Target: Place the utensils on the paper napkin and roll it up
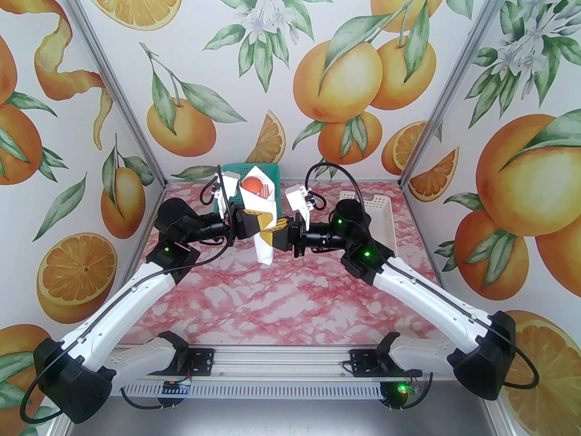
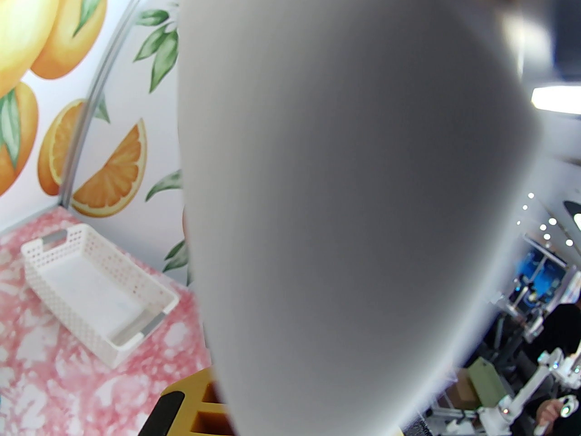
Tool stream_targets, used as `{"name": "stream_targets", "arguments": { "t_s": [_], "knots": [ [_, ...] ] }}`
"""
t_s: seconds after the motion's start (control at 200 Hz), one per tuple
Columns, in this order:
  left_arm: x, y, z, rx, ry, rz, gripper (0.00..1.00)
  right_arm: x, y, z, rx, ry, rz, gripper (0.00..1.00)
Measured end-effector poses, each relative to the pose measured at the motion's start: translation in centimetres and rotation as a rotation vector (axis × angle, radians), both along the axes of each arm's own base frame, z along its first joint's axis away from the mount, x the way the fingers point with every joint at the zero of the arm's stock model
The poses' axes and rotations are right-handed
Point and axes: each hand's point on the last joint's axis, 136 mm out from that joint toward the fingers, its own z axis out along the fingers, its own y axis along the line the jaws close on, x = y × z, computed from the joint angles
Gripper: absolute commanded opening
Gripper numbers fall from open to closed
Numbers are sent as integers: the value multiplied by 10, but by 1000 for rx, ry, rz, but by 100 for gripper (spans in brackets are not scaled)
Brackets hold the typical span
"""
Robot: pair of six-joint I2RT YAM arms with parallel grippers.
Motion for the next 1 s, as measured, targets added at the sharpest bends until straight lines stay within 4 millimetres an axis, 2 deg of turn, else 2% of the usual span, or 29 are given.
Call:
{"name": "stream_targets", "arguments": {
  "t_s": [0.025,0.085,0.135,0.27,0.365,0.51,0.625,0.87,0.996],
  "knots": [
    [0,0,0,3,1,0,17,0,0,0,-1,6,3,0],
    [0,2,-1,7,-9,6,28,0,1,-1,-1,11,9,0],
    [1,3,-3,14,4,11,48,0,2,-1,1,17,13,0],
    [8,15,-1,16,17,48,65,3,-2,5,25,21,13,0],
    [10,27,6,5,9,82,75,6,-5,9,39,14,8,0],
    [2,44,20,-23,-14,117,75,6,-5,10,41,14,10,0],
    [-6,50,25,-41,-23,123,70,4,-5,11,44,9,19,0],
    [-1,49,7,-41,52,120,58,-2,-4,16,62,-11,47,0],
    [1,47,7,-50,63,108,54,-6,-2,18,70,-18,61,0]
  ]
}}
